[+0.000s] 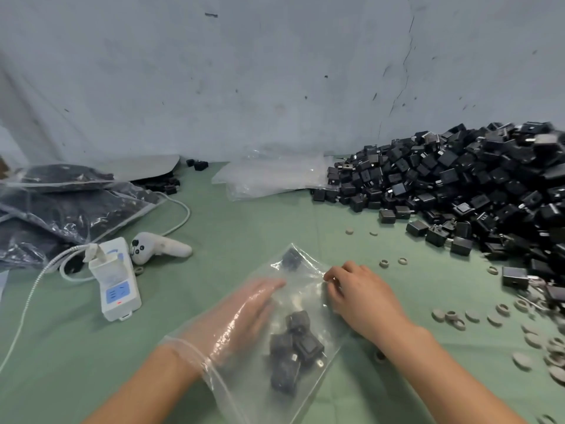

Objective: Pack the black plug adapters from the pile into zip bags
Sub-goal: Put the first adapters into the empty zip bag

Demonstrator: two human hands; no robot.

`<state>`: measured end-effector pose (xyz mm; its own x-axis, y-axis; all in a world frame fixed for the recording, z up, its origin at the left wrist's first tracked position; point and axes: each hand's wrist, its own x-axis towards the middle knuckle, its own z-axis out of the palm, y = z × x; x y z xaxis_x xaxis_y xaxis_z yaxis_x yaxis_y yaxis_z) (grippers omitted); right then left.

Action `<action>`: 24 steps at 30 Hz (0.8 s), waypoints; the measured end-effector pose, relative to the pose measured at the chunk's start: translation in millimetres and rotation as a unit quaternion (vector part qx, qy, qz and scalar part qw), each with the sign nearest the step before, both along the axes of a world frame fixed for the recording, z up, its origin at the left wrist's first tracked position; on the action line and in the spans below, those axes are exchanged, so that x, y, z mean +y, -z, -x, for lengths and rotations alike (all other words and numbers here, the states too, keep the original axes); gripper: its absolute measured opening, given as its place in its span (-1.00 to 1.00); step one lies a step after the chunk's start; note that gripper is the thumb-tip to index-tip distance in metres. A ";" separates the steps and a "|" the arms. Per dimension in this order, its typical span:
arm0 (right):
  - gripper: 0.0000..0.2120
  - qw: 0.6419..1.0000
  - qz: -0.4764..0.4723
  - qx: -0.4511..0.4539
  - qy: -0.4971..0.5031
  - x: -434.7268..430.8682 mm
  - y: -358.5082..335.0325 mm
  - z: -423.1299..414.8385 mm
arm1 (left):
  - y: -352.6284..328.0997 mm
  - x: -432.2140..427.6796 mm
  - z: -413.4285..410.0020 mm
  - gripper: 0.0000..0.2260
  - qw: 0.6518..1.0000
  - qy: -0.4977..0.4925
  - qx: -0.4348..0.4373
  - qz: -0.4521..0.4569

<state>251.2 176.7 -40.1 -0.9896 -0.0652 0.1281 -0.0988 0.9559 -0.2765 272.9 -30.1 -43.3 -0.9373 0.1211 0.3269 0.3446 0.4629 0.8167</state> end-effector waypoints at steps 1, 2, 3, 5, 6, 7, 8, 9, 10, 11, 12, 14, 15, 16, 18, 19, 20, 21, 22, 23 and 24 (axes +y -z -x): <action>-0.67 1.000 0.000 -0.001 0.001 0.1 -0.2 0.6 | -0.5 2.4 -2.1 -0.77 0.999 0.008 -0.030 -0.010; -0.67 1.000 0.001 -0.002 0.002 0.2 -0.2 1.3 | -1.4 1.9 -2.7 -0.80 0.998 0.032 -0.051 -0.003; -0.67 1.000 0.001 -0.003 0.003 0.3 -0.3 2.2 | -7.2 -1.5 1.1 -0.83 0.994 0.071 -0.087 0.013; -0.67 1.000 -0.002 -0.003 0.005 0.2 -0.4 4.9 | -19.2 -10.8 6.4 -0.81 0.974 0.150 -0.142 0.096; -0.67 1.000 -0.003 -0.003 0.007 0.0 -0.3 6.5 | -23.8 -15.1 8.8 -0.76 0.958 0.180 -0.135 0.178; -0.67 1.000 -0.004 -0.003 0.007 -0.1 -0.2 7.7 | -26.1 -16.8 8.0 -0.74 0.940 0.200 -0.109 0.256; -0.67 1.000 -0.005 -0.004 0.007 -0.2 0.1 8.7 | -25.2 -15.9 7.6 -0.78 0.930 0.204 -0.089 0.291; -0.67 1.000 -0.005 -0.004 0.008 -0.1 0.5 9.4 | -24.5 -13.6 7.8 -0.84 0.935 0.195 -0.080 0.286; -0.67 1.000 -0.005 -0.003 0.008 0.1 0.8 9.9 | -23.8 -10.7 9.9 -0.89 0.946 0.181 -0.078 0.259; -0.67 1.000 -0.004 -0.002 0.010 0.5 1.2 10.4 | -22.2 -6.6 12.1 -0.91 0.959 0.162 -0.083 0.219; -0.68 1.000 -0.002 0.000 0.011 0.8 1.5 10.8 | -20.5 -2.0 14.0 -0.87 0.971 0.140 -0.089 0.174; -0.68 1.000 0.004 0.001 0.010 1.5 1.7 12.0 | -13.7 8.3 16.6 -0.78 0.986 0.113 -0.097 0.078; -0.68 1.000 0.006 0.000 0.010 1.7 1.6 12.6 | -12.8 12.1 16.5 -0.75 0.988 0.108 -0.100 0.048; -0.68 1.000 0.008 -0.001 0.009 1.9 1.5 13.1 | -12.4 15.2 15.3 -0.72 0.989 0.106 -0.089 0.047; -0.69 1.000 0.009 0.002 0.009 2.5 1.8 13.6 | -9.4 17.2 14.0 -0.68 0.990 0.097 -0.047 0.088; -0.69 1.000 0.009 0.004 0.010 3.0 2.0 13.7 | -7.3 16.7 15.0 -0.67 0.989 0.097 -0.028 0.111; -0.69 1.000 0.010 0.005 0.009 3.4 2.0 13.8 | -6.3 14.9 17.3 -0.69 0.986 0.096 -0.015 0.135; -0.69 1.000 0.012 0.006 0.010 3.7 2.1 13.9 | -6.3 11.8 20.4 -0.70 0.983 0.094 -0.014 0.156; -0.69 1.000 0.014 0.006 0.010 4.0 2.0 14.2 | -6.7 9.7 22.2 -0.70 0.983 0.090 -0.034 0.156; -0.69 1.000 0.015 0.007 0.011 4.3 2.1 14.6 | -7.7 9.7 21.4 -0.69 0.984 0.094 -0.071 0.132; -0.69 1.000 0.017 0.008 0.011 4.3 2.2 15.0 | -7.2 10.1 19.9 -0.68 0.984 0.101 -0.103 0.105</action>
